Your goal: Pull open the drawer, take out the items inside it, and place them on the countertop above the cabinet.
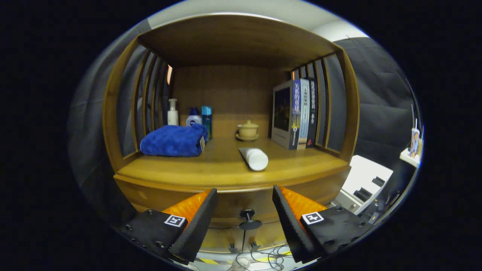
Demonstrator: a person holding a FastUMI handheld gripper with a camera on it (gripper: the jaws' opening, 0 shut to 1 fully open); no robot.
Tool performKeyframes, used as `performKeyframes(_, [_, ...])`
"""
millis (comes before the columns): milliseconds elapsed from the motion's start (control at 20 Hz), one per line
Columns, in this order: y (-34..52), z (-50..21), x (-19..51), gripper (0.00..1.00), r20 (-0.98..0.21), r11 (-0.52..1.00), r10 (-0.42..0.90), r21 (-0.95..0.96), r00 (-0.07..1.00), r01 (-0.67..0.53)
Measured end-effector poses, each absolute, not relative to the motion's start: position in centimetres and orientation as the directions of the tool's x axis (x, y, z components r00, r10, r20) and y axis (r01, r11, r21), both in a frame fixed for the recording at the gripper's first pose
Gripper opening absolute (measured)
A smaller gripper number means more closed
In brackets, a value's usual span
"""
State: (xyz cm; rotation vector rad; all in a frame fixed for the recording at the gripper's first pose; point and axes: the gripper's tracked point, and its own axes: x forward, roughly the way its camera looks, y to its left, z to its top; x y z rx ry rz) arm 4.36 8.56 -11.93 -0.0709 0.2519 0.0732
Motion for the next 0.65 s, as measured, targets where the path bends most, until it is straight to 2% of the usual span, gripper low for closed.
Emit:
performKeyframes(350, [8.8,-0.8,1.4,0.97,-0.169,0.997,0.070,0.035,0.983,-0.065])
performKeyframes(650, [8.5,6.8,-0.4,0.97,-0.054,0.999,0.044,0.033,0.998,-0.043])
